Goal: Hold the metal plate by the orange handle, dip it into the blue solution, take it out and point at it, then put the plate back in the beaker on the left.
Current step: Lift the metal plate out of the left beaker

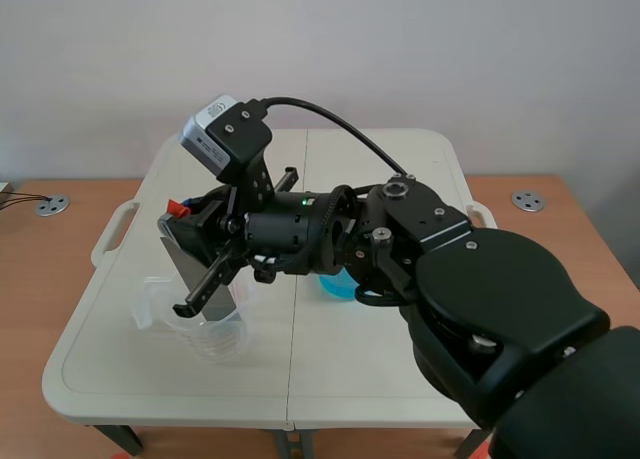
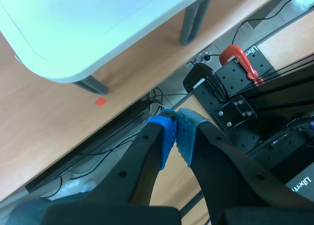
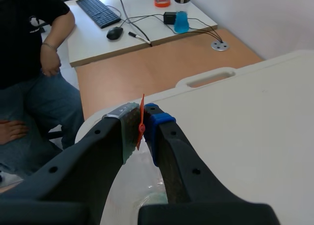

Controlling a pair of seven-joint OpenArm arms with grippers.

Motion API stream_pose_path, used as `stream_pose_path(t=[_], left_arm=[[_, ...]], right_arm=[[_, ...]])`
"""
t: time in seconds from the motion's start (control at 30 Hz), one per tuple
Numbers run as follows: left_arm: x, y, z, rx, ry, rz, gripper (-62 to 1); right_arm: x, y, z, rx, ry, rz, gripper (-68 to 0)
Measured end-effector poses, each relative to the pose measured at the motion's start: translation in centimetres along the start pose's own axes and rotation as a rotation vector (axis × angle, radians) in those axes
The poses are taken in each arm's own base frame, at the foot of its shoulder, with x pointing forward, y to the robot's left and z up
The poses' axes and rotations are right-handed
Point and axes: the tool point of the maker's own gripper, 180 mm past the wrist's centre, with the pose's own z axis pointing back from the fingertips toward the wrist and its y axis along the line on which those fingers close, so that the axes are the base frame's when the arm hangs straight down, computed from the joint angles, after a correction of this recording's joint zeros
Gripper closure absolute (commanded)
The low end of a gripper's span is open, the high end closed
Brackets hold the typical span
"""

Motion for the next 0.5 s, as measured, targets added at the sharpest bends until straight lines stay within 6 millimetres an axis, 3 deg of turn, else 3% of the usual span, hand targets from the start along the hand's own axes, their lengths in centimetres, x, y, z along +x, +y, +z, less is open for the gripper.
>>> stream_pose_path(t=[0.3,0.5], left_arm=[[0.0,0.0,0.0,0.000,0.000,0.000,-1.7],[0.0,0.0,0.0,0.000,0.000,0.000,-1.7]], right_arm=[[0.4,0.1,0.2,0.010,-0.013,0.013,-1.3],[2.5,-0.1,0.8,0.008,-0.044,0.082,-1.3]])
